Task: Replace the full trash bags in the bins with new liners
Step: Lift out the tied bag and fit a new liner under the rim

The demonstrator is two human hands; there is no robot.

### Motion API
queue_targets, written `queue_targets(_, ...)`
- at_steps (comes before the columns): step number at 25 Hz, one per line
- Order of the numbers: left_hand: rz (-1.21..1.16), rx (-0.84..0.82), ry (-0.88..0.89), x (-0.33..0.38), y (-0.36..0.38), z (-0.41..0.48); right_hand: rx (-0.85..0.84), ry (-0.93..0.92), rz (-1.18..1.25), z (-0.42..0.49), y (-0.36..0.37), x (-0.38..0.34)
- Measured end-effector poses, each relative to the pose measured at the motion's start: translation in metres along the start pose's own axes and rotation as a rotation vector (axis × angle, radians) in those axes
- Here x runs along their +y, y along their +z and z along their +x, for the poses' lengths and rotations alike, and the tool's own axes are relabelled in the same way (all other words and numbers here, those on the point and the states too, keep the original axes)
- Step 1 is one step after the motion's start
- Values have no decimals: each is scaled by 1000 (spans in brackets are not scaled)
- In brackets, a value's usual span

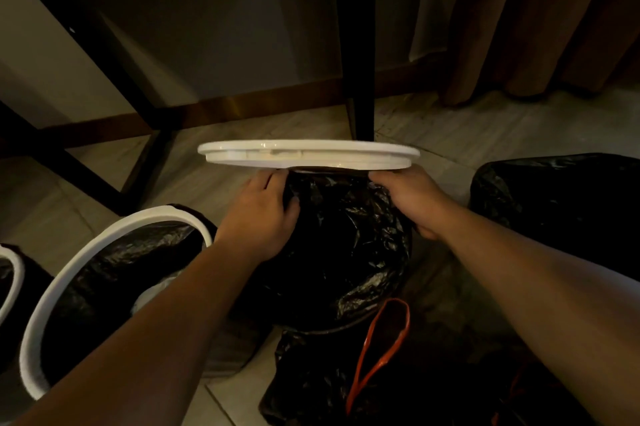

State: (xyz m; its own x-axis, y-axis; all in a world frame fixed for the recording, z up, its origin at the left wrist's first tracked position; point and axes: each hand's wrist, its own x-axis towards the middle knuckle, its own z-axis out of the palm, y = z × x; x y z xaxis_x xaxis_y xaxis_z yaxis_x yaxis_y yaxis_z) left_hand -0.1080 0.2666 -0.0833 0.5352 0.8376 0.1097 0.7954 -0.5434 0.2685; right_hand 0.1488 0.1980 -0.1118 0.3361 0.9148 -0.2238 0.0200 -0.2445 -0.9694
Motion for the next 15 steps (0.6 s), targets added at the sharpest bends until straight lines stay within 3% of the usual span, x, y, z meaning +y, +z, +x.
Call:
queue_targets(11,16,-289,-102,-5,-4,40,-218,84,-24,-1,6,4)
queue_targets(15,38,-315,-97,4,-6,63,-294,187,30,4,8,2)
